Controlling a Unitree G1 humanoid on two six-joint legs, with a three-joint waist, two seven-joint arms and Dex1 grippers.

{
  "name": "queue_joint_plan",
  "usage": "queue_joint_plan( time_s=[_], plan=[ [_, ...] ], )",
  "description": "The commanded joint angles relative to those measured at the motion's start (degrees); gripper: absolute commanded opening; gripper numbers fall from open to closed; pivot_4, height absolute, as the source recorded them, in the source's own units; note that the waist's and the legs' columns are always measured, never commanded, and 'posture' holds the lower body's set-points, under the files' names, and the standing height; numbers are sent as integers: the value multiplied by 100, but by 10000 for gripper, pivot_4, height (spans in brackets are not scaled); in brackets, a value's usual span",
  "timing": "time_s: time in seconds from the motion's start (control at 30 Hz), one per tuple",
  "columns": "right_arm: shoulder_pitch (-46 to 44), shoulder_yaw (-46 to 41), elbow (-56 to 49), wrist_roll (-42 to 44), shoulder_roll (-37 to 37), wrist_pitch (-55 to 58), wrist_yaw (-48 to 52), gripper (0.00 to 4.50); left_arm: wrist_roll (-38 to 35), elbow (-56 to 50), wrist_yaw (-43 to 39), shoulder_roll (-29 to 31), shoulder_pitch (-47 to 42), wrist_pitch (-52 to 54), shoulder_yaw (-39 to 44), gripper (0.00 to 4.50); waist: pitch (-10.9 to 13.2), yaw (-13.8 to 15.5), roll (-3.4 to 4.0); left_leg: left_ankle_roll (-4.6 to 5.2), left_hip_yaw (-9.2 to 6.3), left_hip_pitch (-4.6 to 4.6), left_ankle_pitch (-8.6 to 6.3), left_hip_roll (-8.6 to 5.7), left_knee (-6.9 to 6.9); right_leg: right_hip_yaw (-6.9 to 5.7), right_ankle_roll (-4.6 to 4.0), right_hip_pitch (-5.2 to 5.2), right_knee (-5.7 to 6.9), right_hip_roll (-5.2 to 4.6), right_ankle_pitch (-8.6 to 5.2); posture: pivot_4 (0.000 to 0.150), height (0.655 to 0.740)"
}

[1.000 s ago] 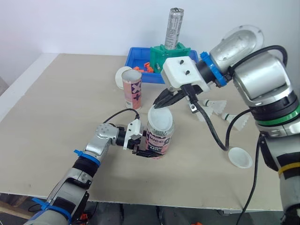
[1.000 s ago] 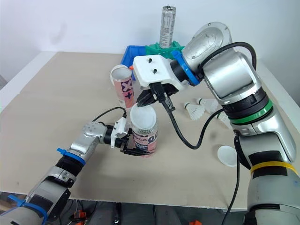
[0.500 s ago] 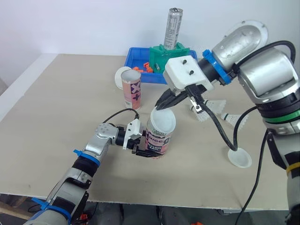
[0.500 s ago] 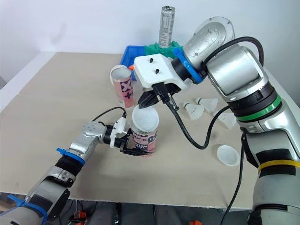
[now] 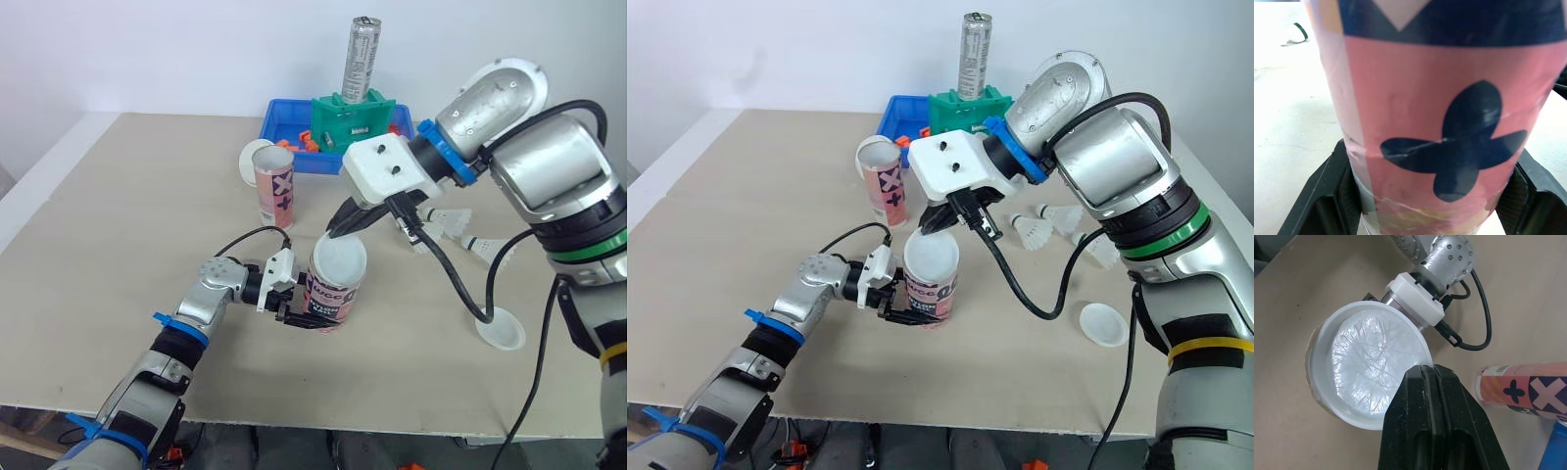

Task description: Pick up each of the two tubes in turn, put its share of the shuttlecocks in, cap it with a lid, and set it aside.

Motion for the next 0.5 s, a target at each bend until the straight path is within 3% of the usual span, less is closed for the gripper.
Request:
queue_joint_plan(
  time_s=[0.03, 0.2, 0.5],
  plan=[
    [-315, -104, 118, 230, 21, 73, 254, 966, 245, 206, 52, 162, 149, 96, -25, 32396, 0, 0, 0, 0, 0, 0, 0, 0, 0, 0, 0, 0, 0, 0, 0, 1500, 7275],
    [-587, -87, 582, 311, 143, 25, 254, 966, 257, 216, 55, 148, 141, 89, -14, 32396, 0, -7, 0, 0, -1, 1, 0, 0, -1, 0, -2, -1, 0, 1, 1, 1500, 7275],
    [-418, 47, 353, 424, 48, 60, 254, 966, 253, 202, 84, 161, 138, 104, 11, 32396, 0, -7, 0, 0, 0, 0, 0, 0, -1, 0, -2, -1, 0, 0, 1, 1500, 7275]
  ],
)
